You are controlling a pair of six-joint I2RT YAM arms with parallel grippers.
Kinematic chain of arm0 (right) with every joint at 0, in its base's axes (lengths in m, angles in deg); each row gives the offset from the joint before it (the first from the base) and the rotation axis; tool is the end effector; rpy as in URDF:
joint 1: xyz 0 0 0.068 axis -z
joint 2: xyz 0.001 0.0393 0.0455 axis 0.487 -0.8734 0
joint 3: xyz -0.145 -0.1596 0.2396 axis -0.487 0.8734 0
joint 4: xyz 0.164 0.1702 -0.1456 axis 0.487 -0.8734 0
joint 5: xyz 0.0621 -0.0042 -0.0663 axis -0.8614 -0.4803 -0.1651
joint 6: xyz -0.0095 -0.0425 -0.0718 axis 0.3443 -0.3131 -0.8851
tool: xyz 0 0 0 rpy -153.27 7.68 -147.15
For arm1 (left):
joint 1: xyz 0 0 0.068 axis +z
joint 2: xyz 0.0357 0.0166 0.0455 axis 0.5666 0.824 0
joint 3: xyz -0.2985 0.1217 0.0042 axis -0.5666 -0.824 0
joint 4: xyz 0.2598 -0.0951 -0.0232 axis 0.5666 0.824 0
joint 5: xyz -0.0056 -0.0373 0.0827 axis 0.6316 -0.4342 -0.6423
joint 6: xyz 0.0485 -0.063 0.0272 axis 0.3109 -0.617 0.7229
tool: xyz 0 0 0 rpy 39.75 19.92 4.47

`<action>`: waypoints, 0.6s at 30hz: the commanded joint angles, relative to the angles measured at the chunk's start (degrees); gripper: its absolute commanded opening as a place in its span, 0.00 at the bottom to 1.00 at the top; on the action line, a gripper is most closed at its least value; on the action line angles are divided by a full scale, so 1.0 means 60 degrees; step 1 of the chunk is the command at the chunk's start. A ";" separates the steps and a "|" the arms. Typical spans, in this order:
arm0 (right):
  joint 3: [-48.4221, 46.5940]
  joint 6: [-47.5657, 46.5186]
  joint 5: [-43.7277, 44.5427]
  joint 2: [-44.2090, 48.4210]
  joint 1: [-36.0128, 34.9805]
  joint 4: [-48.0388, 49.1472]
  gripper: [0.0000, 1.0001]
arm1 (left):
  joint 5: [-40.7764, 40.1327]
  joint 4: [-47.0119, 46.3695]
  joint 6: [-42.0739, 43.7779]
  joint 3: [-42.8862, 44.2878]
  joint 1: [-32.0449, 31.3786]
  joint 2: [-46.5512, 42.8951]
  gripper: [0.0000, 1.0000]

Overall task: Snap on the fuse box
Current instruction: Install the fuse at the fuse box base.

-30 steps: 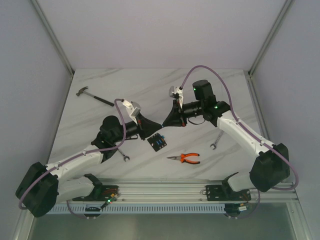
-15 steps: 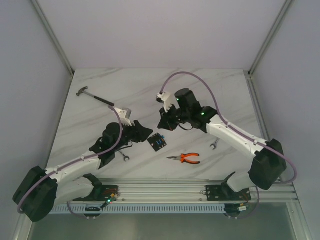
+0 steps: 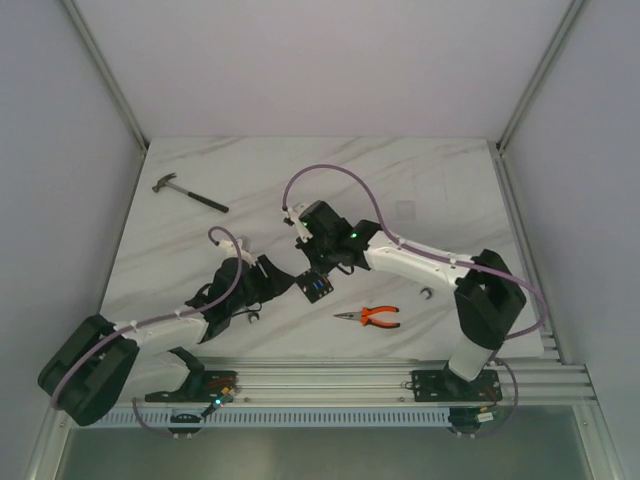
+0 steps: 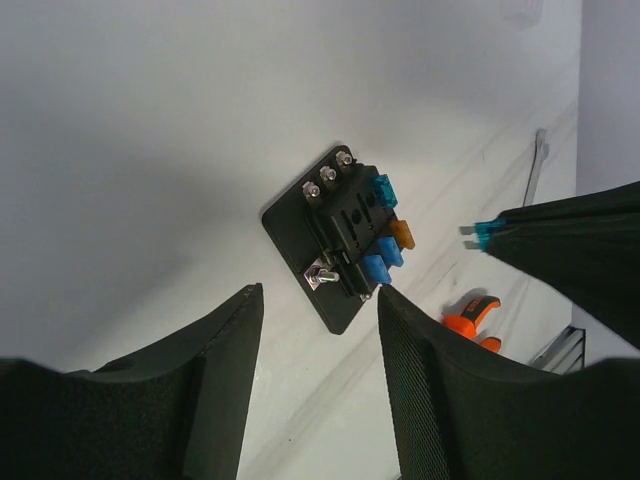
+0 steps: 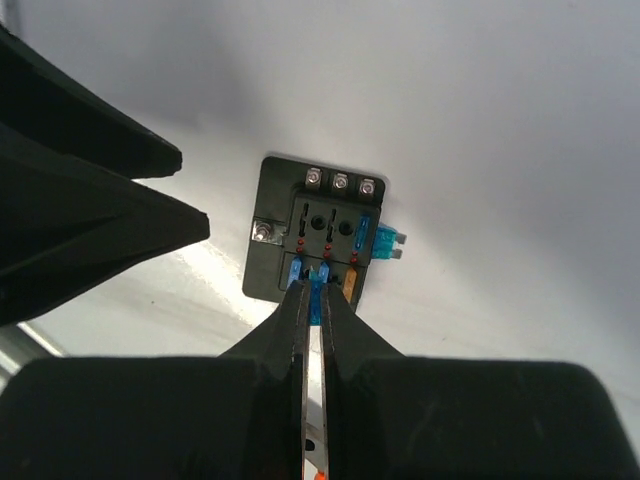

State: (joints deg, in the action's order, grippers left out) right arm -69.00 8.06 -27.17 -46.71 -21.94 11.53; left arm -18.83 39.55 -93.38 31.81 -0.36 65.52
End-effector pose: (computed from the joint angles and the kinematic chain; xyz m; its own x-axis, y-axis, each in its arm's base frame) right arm 0.2630 0.3276 0.2703 -0.5102 -0.5219 -0.6836 -0.7519 0.6565 0.0601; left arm 0.1957 -0.1372 0.1756 -0.6596 -0.5332 -0.5298 0.0726 0.6564 -0.7509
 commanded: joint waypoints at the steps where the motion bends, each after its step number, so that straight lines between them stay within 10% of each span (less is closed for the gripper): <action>1: -0.0740 0.0393 0.1215 -0.0637 -0.0266 -0.0483 0.00 | 0.0180 -0.0795 -0.0627 0.0019 0.0041 0.0494 0.57; 18: -0.1264 0.0876 0.1643 -0.2109 -0.0391 -0.0382 0.00 | 0.1088 -0.2160 -0.1331 -0.0004 0.0040 0.2291 0.53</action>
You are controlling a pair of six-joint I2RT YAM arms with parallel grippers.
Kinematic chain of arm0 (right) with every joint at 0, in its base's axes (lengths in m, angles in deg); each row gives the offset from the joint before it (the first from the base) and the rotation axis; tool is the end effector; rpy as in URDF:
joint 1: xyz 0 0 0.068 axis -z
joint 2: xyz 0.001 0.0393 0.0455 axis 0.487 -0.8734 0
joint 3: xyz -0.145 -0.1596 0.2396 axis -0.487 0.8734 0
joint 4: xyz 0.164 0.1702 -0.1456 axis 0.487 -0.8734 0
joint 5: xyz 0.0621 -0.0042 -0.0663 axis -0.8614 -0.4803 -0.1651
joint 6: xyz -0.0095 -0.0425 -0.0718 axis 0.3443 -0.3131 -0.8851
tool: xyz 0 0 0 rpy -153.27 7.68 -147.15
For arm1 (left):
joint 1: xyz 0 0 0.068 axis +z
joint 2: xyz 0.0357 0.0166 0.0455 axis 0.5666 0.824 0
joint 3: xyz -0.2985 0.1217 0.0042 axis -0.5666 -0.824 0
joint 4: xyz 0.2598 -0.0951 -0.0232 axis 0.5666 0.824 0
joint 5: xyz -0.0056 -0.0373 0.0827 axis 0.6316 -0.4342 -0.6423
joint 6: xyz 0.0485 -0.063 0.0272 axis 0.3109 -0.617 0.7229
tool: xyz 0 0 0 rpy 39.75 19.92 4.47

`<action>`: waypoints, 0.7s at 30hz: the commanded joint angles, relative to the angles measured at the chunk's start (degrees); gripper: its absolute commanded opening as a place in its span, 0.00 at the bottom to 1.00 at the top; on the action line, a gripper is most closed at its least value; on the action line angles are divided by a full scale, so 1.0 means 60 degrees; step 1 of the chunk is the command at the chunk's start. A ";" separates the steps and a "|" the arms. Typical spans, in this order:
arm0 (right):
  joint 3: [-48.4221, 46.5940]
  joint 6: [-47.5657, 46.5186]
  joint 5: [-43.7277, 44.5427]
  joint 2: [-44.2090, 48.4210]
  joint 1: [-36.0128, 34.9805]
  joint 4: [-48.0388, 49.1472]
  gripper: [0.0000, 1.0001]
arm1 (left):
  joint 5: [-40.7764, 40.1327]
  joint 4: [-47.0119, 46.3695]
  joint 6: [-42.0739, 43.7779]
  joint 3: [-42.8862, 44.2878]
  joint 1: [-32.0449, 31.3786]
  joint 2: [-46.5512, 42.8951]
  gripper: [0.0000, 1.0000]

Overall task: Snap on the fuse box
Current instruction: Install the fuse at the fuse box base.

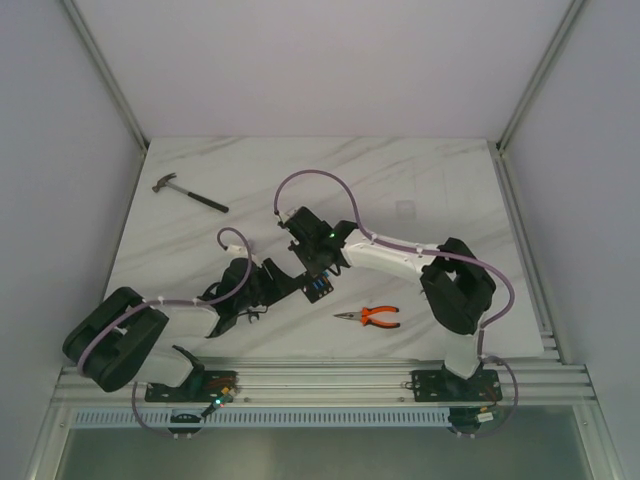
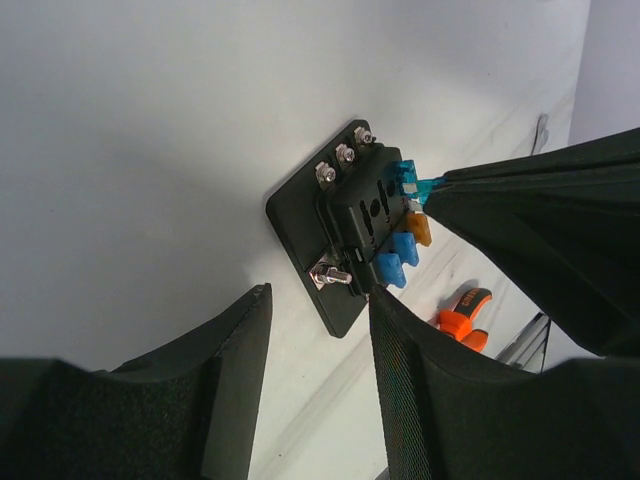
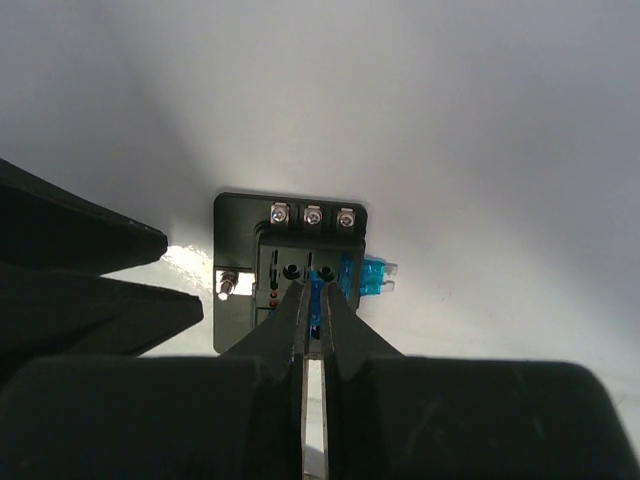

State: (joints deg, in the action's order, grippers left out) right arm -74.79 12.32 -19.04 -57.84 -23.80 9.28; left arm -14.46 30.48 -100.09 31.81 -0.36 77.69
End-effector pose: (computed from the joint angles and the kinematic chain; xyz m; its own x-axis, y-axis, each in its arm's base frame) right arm 0.2838 0.3605 0.2214 -0.5912 -0.5473 -0.5924 -0.6705 0.7418 -0.0162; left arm 0.2088 -0.1532 0.1482 -0.7300 -0.5559 -0.3975 -0.0145 0.5940 -0.8043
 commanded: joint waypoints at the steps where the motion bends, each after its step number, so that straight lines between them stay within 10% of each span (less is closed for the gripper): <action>1: -0.0297 0.0167 0.0292 -0.0293 -0.0080 0.0005 0.00 | 0.0385 -0.0670 -0.0214 0.0008 0.0044 0.0308 0.53; 21: -0.0348 0.0337 0.0352 -0.0640 -0.0134 0.0023 0.00 | 0.0624 -0.0386 -0.0250 0.0402 0.0041 0.1226 0.43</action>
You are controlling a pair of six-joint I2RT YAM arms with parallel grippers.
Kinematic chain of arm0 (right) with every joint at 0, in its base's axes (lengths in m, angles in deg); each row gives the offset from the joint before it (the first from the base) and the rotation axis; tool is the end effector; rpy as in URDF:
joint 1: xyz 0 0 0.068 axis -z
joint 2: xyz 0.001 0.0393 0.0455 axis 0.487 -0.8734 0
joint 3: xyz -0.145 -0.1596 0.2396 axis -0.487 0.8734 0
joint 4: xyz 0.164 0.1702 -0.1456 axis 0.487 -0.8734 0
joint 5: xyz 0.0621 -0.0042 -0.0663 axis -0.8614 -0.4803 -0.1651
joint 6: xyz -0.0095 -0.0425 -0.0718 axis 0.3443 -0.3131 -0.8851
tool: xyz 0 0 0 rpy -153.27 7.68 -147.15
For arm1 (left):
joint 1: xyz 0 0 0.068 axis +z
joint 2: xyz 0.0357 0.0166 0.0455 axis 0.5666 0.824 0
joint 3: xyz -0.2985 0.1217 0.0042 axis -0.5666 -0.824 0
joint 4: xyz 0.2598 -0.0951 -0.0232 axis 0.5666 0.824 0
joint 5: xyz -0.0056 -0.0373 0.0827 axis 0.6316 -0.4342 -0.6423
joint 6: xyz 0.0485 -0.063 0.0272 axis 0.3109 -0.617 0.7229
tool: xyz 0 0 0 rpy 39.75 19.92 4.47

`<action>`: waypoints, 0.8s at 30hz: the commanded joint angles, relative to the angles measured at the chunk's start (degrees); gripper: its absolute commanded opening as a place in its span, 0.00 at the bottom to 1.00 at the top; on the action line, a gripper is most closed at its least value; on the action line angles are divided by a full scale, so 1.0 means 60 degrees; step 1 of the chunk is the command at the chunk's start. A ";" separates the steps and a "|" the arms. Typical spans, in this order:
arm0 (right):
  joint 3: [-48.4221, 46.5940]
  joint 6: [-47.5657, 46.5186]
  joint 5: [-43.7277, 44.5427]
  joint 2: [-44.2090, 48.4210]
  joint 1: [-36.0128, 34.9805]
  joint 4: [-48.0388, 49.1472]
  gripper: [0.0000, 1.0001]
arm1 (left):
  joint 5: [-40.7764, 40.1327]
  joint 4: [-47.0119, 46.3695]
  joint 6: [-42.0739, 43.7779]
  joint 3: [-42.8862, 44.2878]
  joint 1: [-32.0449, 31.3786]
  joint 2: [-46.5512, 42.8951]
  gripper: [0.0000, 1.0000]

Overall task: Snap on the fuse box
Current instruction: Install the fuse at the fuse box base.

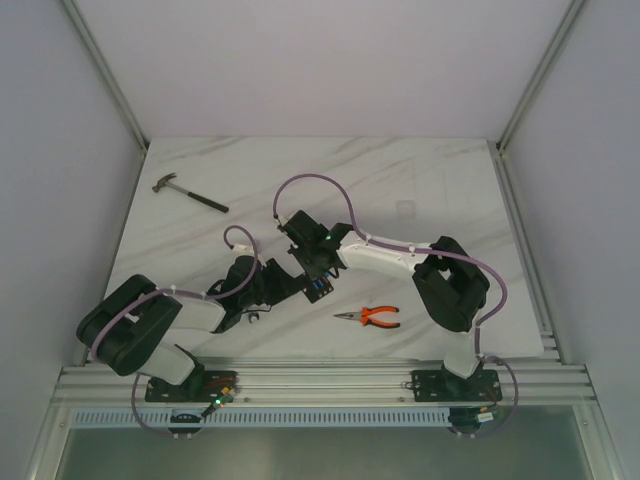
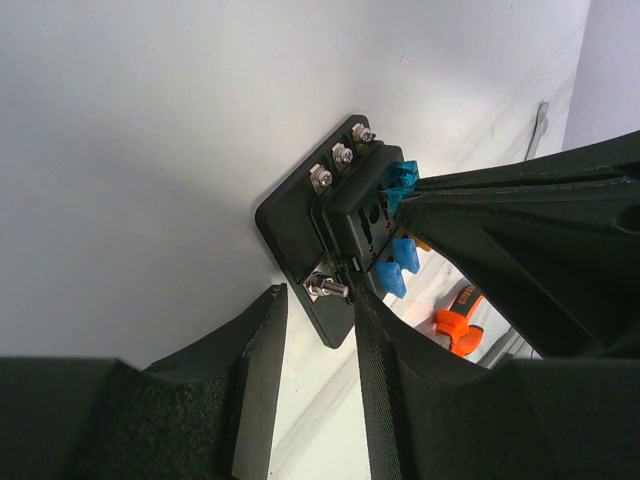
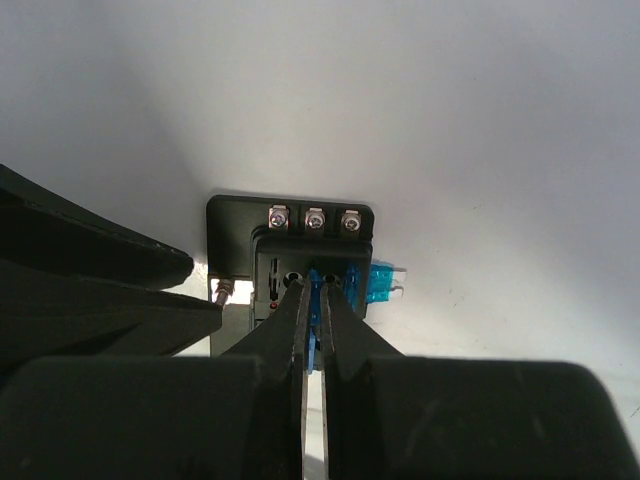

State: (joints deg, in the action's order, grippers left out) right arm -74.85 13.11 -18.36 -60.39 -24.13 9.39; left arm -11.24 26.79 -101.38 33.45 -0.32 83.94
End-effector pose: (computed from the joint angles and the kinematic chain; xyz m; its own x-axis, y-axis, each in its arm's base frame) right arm 0.2853 0.3655 0.2024 -0.6108 -0.5590 -0.5608 -0.6618 0.7492 -0.0260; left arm 0.2190 -0.1651 0.1383 -0.7670 -0.5364 -0.3521 -0.0249 0.5733 -0.8190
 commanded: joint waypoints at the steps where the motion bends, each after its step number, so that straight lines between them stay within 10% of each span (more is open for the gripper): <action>1: -0.0343 0.0234 0.0225 -0.0233 -0.0079 0.0005 0.00 | 0.0086 0.0244 -0.0035 0.0139 0.0033 0.0194 0.42; 24: -0.0287 0.0762 0.0906 -0.0461 -0.0197 -0.0049 0.00 | 0.0128 0.0286 -0.0109 0.0154 0.0041 0.0369 0.37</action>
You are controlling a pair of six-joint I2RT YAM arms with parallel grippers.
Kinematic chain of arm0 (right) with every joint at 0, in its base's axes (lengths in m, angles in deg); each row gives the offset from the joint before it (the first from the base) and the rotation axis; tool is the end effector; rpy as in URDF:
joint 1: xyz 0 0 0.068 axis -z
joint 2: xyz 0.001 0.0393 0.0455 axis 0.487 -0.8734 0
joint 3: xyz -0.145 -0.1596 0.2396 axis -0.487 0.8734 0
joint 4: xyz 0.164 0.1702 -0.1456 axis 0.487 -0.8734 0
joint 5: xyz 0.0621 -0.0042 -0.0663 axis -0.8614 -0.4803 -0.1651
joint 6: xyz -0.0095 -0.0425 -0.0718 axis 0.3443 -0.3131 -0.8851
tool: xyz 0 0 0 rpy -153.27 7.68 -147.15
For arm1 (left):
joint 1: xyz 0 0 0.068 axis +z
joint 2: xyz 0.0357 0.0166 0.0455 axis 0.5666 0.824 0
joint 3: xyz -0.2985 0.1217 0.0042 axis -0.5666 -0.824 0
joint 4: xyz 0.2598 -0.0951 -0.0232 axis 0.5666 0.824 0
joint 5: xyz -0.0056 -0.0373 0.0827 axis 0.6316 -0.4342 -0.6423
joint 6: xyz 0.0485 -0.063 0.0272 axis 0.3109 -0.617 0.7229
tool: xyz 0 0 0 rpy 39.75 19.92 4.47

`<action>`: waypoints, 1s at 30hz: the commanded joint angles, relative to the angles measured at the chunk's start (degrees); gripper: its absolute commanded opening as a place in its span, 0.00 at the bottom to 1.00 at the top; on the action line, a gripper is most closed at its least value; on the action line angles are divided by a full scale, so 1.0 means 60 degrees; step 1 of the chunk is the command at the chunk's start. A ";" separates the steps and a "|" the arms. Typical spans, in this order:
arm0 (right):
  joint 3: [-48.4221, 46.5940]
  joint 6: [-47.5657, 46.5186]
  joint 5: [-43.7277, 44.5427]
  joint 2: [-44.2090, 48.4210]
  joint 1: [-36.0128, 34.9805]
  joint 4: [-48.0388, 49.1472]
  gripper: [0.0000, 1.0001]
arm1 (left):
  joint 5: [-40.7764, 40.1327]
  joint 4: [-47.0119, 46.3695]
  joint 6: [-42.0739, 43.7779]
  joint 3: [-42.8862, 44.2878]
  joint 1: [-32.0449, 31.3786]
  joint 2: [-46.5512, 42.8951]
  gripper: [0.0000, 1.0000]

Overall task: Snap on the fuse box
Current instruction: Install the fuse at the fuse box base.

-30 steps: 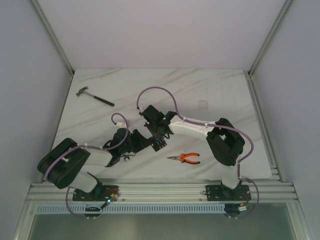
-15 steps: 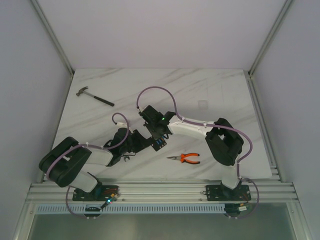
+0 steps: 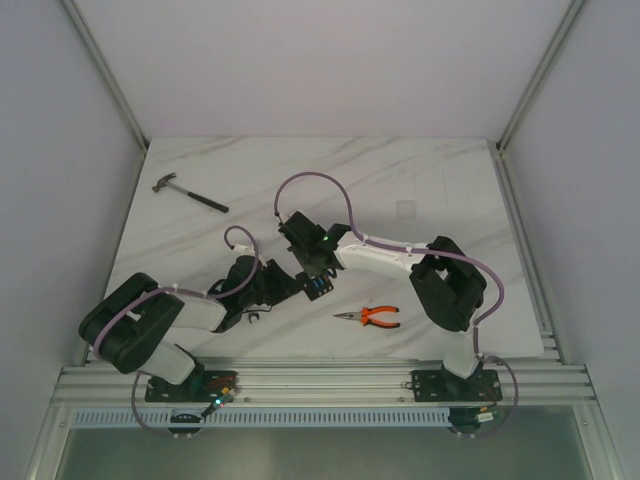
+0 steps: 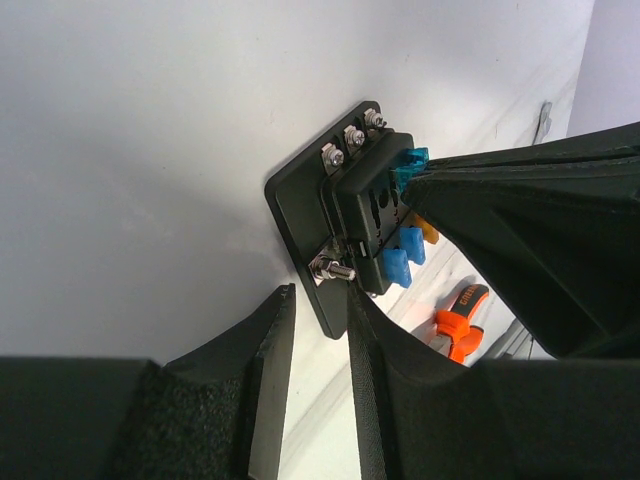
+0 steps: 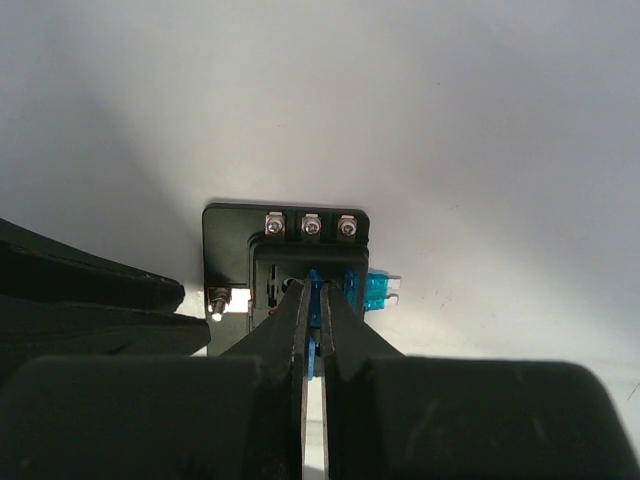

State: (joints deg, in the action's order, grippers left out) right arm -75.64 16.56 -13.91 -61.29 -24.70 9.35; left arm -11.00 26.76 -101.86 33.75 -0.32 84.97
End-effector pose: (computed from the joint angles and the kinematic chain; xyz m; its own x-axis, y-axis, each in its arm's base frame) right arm 0.2883 0.3679 0.2008 -0.6375 -0.5149 -0.5731 -0.5968 0.8005 -0.0553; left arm 0.2204 -0.1665 0.1353 -0.7726 -0.5365 -0.3396 -0.0383 0.5733 -0.8184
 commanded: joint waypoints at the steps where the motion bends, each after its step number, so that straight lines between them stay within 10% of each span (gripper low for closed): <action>1: -0.0140 0.0212 0.0173 -0.0338 -0.0105 -0.0013 0.00 | 0.0096 0.0280 -0.0032 0.0109 0.0042 0.0207 0.37; 20: 0.0330 0.0899 0.0085 -0.0146 -0.0192 0.0226 0.00 | -0.0020 0.0558 -0.0200 0.0153 0.0049 0.0305 0.30; 30: 0.0207 0.1041 -0.0148 0.0208 -0.0194 0.0259 0.17 | 0.0005 0.0527 -0.0193 0.0152 0.0048 0.0300 0.28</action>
State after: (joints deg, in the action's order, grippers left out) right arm -75.14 20.97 -13.27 -61.86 -25.29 10.90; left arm -10.28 26.98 -102.88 34.65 -0.21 86.28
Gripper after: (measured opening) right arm 0.143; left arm 0.281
